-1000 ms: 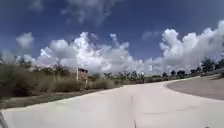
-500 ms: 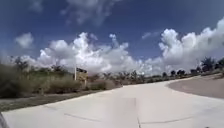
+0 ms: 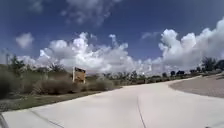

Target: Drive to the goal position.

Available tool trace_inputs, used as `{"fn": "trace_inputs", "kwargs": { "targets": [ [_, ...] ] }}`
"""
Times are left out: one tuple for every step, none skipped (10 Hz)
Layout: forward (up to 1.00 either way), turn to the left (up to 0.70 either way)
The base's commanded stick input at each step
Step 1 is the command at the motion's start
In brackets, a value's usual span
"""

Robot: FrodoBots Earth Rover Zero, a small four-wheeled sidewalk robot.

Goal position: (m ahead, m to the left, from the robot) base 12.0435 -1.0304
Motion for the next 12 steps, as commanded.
{"fn": "trace_inputs", "kwargs": {
  "targets": [
    [0.7, 0.0],
    [0.7, 0.0],
    [0.7, -0.16],
    [0.7, -0.35],
    [0.7, -0.19],
    [0.7, 0.0],
    [0.7, 0.0],
    [0.7, 0.0],
    [0.7, 0.0],
    [0.7, 0.0],
    [0.7, 0.0],
    [0.7, 0.0]
  ]
}}
